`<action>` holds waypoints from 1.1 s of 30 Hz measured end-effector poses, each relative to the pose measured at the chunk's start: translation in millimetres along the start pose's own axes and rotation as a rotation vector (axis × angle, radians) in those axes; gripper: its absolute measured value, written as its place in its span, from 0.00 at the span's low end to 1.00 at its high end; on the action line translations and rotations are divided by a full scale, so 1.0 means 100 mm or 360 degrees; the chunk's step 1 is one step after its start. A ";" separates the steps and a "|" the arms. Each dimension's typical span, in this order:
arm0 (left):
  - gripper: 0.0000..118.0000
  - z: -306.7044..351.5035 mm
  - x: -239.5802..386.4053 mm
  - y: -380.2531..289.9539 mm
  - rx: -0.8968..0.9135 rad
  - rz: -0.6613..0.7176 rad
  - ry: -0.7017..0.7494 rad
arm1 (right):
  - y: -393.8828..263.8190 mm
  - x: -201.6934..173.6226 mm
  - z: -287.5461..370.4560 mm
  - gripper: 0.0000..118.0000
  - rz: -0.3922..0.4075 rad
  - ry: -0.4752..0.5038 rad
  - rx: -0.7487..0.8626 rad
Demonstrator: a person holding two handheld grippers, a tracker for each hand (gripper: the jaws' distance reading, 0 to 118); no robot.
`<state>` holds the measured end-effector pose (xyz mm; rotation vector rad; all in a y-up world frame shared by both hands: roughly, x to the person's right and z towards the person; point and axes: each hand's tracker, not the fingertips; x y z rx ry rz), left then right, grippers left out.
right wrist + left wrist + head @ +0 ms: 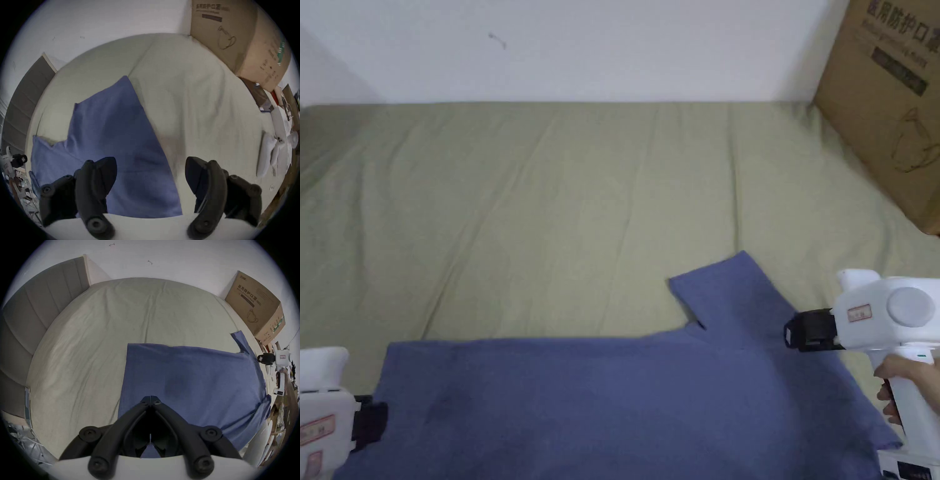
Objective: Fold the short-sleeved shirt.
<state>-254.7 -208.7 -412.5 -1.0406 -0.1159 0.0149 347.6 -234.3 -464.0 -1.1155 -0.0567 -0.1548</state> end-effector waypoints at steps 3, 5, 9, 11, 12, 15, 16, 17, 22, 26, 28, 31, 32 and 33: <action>0.00 -0.07 -0.02 0.00 -0.0033 0.0020 0.0001 | 0.00 0.00 -0.22 0.57 0.0008 -0.0021 -0.0061; 0.00 -0.08 -0.02 -0.01 -0.0046 0.0028 -0.0006 | -0.02 -0.02 -0.22 0.35 0.0037 -0.0038 -0.0046; 0.00 -0.06 0.00 -0.02 -0.0052 0.0015 -0.0005 | 0.02 -0.08 -0.07 0.02 0.0092 -0.0022 -0.0019; 0.00 -0.04 0.01 -0.02 -0.0050 0.0027 -0.0002 | 0.01 -0.12 -0.04 0.02 0.0110 -0.0022 0.0007; 0.00 -0.03 -0.01 -0.01 -0.0043 0.0037 -0.0007 | 0.01 -0.14 -0.04 0.02 0.0109 -0.0022 0.0007; 0.00 -0.03 -0.08 0.04 -0.0020 0.0076 -0.0032 | 0.05 -0.18 0.02 0.02 0.0138 -0.0021 0.0022; 0.00 -0.05 -0.10 0.07 -0.0011 0.0085 -0.0026 | 0.05 -0.19 0.05 0.02 0.0145 -0.0027 0.0034; 0.00 -0.07 -0.13 0.10 0.0004 0.0094 -0.0011 | 0.05 -0.19 0.07 0.02 0.0150 -0.0024 0.0040; 0.82 -0.26 -0.28 0.44 0.0004 0.0146 0.0066 | 0.05 -0.13 0.04 0.02 0.0137 -0.0023 0.0027; 0.91 -0.53 -0.30 0.72 -0.0008 0.0170 0.0047 | 0.04 -0.09 -0.02 0.02 0.0099 -0.0009 0.0016; 0.91 -0.70 -0.28 0.82 -0.0049 0.0211 0.0034 | 0.05 -0.10 -0.05 0.02 0.0098 -0.0010 0.0010; 0.84 -0.91 -0.23 0.86 -0.0076 0.0322 0.0008 | 0.03 -0.13 -0.07 0.02 0.0113 -0.0021 -0.0002; 0.81 -0.97 -0.23 0.86 -0.0076 0.0392 -0.0067 | 0.03 -0.13 -0.07 0.02 0.0115 -0.0023 -0.0006; 0.69 -1.06 -0.22 0.87 -0.0090 0.0445 -0.0119 | 0.03 -0.14 -0.07 0.02 0.0117 -0.0021 -0.0012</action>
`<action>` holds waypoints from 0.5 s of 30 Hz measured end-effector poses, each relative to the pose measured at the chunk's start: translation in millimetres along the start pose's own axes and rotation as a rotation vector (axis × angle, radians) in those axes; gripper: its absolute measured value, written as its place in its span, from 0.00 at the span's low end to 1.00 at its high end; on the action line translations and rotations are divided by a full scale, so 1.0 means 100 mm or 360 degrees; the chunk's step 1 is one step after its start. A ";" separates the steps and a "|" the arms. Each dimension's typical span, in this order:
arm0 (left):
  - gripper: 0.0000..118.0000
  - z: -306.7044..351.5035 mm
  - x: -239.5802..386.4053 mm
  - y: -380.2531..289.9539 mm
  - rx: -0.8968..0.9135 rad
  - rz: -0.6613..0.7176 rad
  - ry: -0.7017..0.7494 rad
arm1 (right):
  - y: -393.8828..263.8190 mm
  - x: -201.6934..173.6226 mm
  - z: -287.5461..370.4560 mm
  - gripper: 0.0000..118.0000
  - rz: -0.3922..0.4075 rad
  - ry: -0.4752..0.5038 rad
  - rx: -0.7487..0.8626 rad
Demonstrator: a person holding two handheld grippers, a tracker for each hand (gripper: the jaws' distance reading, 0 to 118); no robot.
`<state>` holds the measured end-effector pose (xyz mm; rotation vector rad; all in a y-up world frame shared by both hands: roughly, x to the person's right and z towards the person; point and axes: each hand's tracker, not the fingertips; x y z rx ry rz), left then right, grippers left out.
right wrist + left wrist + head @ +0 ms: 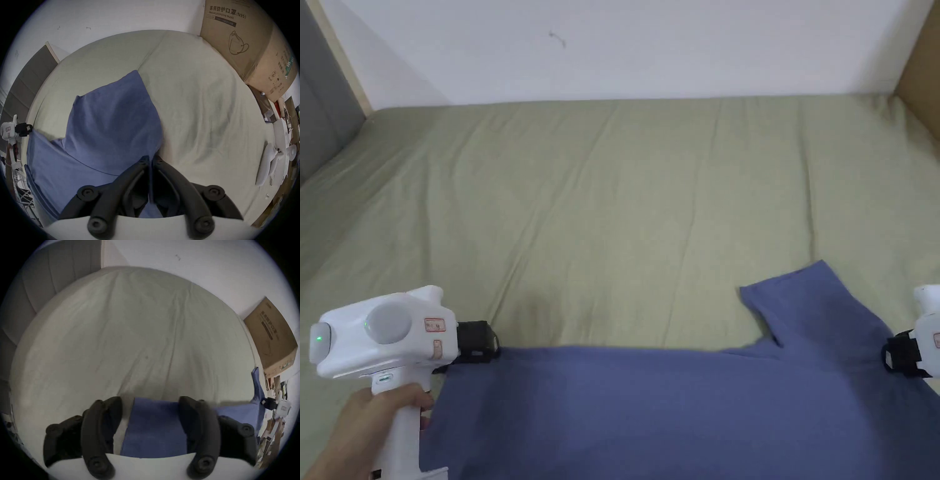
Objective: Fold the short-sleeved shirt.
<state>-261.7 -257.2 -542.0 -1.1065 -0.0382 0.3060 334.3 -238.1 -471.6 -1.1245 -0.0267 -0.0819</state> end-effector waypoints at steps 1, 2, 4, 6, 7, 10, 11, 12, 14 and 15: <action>0.63 -0.05 0.01 -0.02 -0.0061 -0.0086 0.0164 | 0.00 0.00 0.00 0.02 0.0004 0.0000 -0.0003; 0.59 -0.07 0.04 -0.06 -0.0092 -0.0100 0.0215 | 0.00 0.00 0.00 0.02 0.0004 0.0001 -0.0005; 0.42 0.08 0.11 -0.02 -0.0085 -0.0303 0.0258 | 0.01 0.02 0.03 0.02 -0.0008 0.0012 -0.0001; 0.00 0.23 0.18 0.01 -0.0015 -0.0359 0.0181 | 0.01 0.03 0.10 0.02 -0.0015 0.0028 0.0016; 0.00 0.26 0.20 0.01 -0.0037 -0.0325 0.0136 | 0.02 0.03 0.15 0.02 -0.0016 0.0024 0.0023; 0.00 0.47 0.28 -0.07 -0.0002 -0.0371 0.0157 | -0.01 0.01 0.34 0.02 -0.0013 -0.0004 0.0056; 0.00 0.58 0.29 -0.10 0.0011 -0.0382 0.0141 | -0.02 0.01 0.43 0.02 -0.0012 -0.0004 0.0076; 0.00 0.66 0.28 -0.12 0.0027 -0.0386 0.0131 | -0.03 0.00 0.49 0.02 -0.0004 -0.0001 0.0091; 0.00 0.82 0.21 -0.11 0.0066 -0.0388 0.0115 | -0.07 -0.01 0.66 0.02 0.0007 0.0002 0.0133; 0.00 0.92 0.19 -0.15 0.0081 -0.0396 0.0110 | -0.12 -0.02 0.82 0.02 0.0013 -0.0002 0.0152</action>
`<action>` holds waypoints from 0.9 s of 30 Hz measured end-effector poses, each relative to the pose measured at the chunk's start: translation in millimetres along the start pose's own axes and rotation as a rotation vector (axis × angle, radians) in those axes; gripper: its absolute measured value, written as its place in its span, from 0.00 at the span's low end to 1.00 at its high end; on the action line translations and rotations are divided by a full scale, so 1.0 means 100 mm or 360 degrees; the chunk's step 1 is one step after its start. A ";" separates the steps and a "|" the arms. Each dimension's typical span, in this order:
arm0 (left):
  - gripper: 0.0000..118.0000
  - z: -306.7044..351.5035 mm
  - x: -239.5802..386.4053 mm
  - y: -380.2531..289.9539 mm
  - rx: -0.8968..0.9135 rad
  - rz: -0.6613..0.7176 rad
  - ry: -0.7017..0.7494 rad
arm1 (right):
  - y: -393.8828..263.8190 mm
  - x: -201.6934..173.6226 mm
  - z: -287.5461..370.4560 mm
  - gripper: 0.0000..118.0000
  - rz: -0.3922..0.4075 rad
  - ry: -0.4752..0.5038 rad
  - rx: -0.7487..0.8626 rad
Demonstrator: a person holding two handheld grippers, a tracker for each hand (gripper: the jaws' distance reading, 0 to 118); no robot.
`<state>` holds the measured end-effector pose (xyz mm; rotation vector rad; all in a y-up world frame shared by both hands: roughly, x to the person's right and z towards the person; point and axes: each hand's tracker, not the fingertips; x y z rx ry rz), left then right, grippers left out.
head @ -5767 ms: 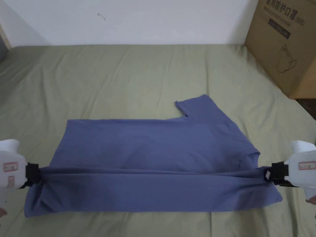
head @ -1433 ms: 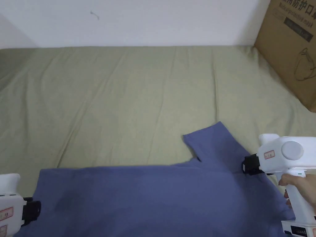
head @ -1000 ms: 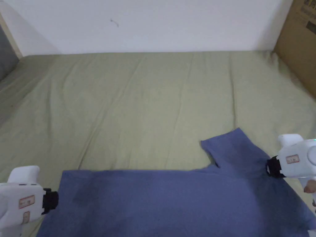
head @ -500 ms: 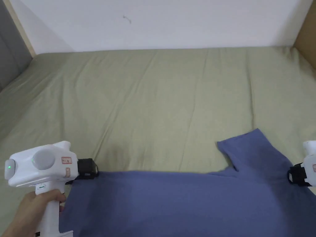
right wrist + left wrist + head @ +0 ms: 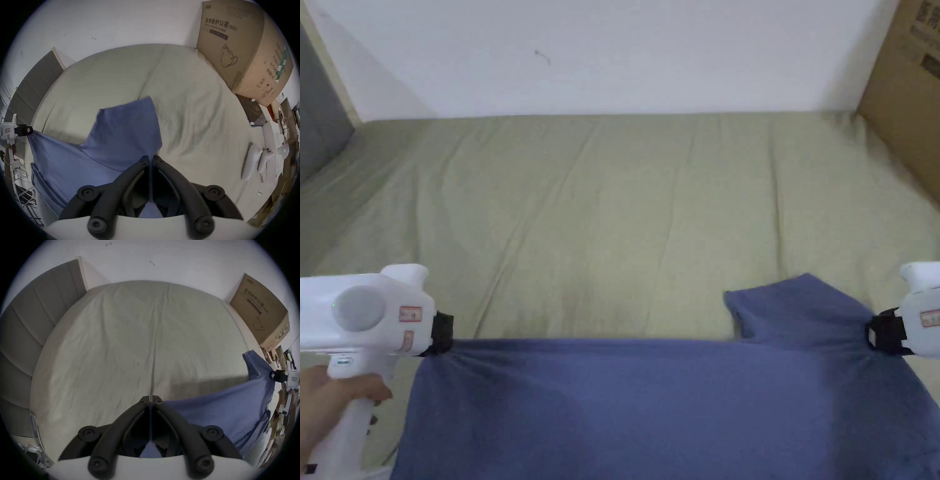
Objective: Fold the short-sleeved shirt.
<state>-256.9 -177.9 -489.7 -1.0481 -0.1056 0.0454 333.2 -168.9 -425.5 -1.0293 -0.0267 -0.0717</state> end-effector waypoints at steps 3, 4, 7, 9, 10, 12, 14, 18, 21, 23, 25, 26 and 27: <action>0.00 0.33 -0.07 -0.10 0.0086 -0.0061 0.0040 | -0.12 -0.02 0.39 0.02 0.0024 -0.0009 0.0066; 0.00 0.44 -0.09 -0.16 0.0100 -0.0071 0.0039 | -0.17 -0.02 0.51 0.02 0.0027 0.0005 0.0088; 0.00 0.78 -0.12 -0.40 0.0136 -0.0111 0.0025 | -0.37 -0.04 0.88 0.02 0.0043 0.0017 0.0138; 0.00 0.98 -0.17 -0.62 0.0154 -0.0137 0.0021 | -0.62 -0.07 1.14 0.02 0.0064 0.0010 0.0159; 0.01 1.05 -0.20 -0.75 0.0148 -0.0132 0.0020 | -0.76 -0.07 1.22 0.02 0.0076 0.0017 0.0169; 0.00 1.15 -0.24 -1.03 0.0147 -0.0141 0.0015 | -1.05 -0.09 1.37 0.02 0.0080 0.0024 0.0148; 0.00 1.17 -0.30 -1.33 0.0098 -0.0147 -0.0001 | -1.37 -0.08 1.44 0.02 0.0075 0.0040 0.0115; 0.01 1.03 -0.43 -1.91 0.0001 -0.0053 -0.0050 | -2.04 -0.11 1.32 0.02 0.0062 0.0047 -0.0028; 0.01 0.81 -0.50 -2.24 -0.0110 0.0028 -0.0066 | -2.45 -0.09 1.06 0.02 -0.0036 0.0062 -0.0149; 0.03 0.75 -0.46 -2.35 -0.0128 0.0013 -0.0059 | -2.57 -0.14 0.97 0.02 -0.0029 0.0038 -0.0155; 0.17 0.72 -0.45 -2.42 -0.0124 0.0001 -0.0066 | -2.67 -0.14 0.90 0.02 -0.0047 0.0027 -0.0171; 0.26 0.78 -0.45 -2.34 -0.0107 -0.0017 0.0006 | -2.69 -0.15 0.89 0.02 -0.0048 0.0025 -0.0165; 0.36 0.83 -0.43 -2.35 -0.0082 -0.0039 0.0027 | -2.69 -0.17 0.90 0.06 -0.0051 0.0017 -0.0157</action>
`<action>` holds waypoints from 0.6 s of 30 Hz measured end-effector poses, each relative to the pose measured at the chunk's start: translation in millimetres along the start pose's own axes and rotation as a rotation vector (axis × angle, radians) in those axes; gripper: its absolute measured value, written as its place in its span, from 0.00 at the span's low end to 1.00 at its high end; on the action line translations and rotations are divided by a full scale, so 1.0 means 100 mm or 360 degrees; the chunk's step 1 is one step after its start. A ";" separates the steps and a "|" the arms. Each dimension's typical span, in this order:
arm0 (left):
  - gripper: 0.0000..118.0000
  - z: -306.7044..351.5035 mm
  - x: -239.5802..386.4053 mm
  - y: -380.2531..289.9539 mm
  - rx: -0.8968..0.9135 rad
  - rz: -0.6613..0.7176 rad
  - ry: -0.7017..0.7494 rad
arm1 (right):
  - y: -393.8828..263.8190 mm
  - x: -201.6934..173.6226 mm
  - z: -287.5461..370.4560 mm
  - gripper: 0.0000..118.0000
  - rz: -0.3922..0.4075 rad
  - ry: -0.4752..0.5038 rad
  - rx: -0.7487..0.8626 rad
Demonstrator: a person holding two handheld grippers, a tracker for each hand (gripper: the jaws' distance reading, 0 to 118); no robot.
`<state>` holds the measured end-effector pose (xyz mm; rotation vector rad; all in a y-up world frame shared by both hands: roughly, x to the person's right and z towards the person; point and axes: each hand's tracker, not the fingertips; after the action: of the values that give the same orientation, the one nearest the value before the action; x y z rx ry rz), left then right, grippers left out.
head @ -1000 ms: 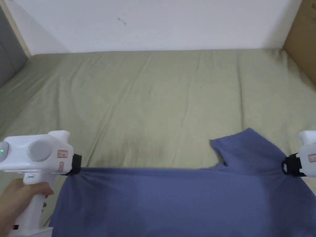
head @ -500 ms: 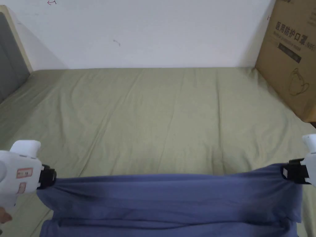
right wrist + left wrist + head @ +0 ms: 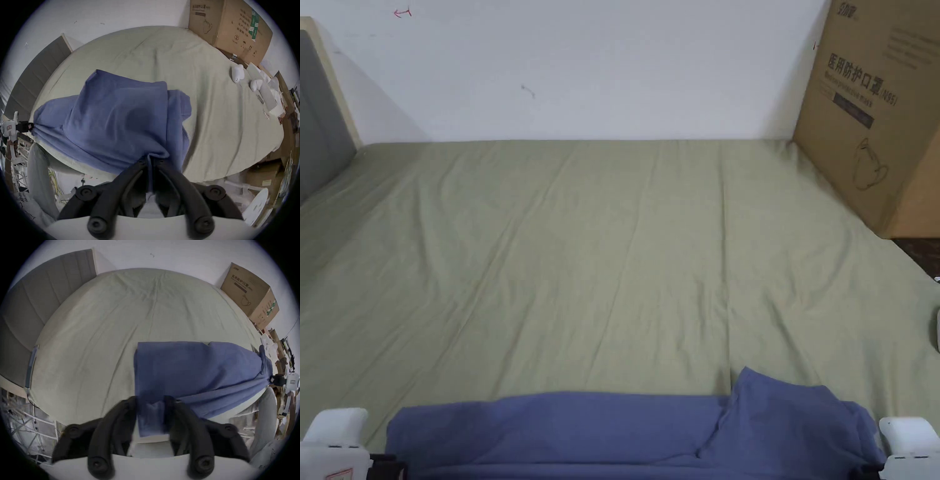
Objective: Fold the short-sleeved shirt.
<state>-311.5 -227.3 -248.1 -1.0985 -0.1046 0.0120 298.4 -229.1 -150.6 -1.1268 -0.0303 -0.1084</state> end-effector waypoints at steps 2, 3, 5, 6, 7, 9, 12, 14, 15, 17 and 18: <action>0.61 0.12 0.06 -0.02 0.0016 0.0001 0.0051 | 0.02 -0.02 0.04 0.46 -0.0008 -0.0005 -0.0014; 0.66 0.22 0.14 -0.09 0.0019 0.0009 0.0059 | 0.02 -0.03 0.07 0.64 -0.0009 0.0007 -0.0005; 0.68 0.34 0.08 -0.18 0.0060 0.0037 0.0071 | 0.04 -0.10 0.16 0.69 -0.0006 -0.0005 0.0023; 0.68 0.45 0.15 -0.28 0.0086 0.0049 0.0058 | 0.07 -0.11 0.20 0.69 0.0001 -0.0038 0.0054; 0.68 0.57 0.24 -0.41 0.0122 0.0059 0.0055 | 0.09 -0.13 0.25 0.69 -0.0001 -0.0050 0.0080; 0.68 0.65 0.14 -0.33 0.0186 0.0082 0.0037 | 0.19 -0.21 0.37 0.68 -0.0013 0.0015 0.0177; 0.50 0.72 0.03 -0.18 0.0289 0.0156 -0.0045 | 0.33 -0.42 0.52 0.41 0.0020 0.0109 0.0308; 0.00 0.84 0.14 -0.40 0.0349 0.0288 -0.0195 | 0.43 -0.58 0.54 0.06 0.0049 0.0138 0.0372; 0.00 0.86 0.15 -0.36 0.0324 0.0400 -0.0278 | 0.47 -0.69 0.51 0.03 0.0050 0.0151 0.0378; 0.00 0.86 0.17 -0.35 0.0366 0.0444 -0.0256 | 0.52 -0.86 0.41 0.00 0.0068 0.0201 0.0378; 0.00 0.87 0.22 -0.45 0.0363 0.0432 -0.0223 | 0.54 -0.94 0.35 0.00 0.0050 0.0192 0.0387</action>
<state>-299.0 -169.1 -167.4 -0.8761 -0.0770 0.3374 211.5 -167.9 -191.1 -0.8759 0.0800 -0.1406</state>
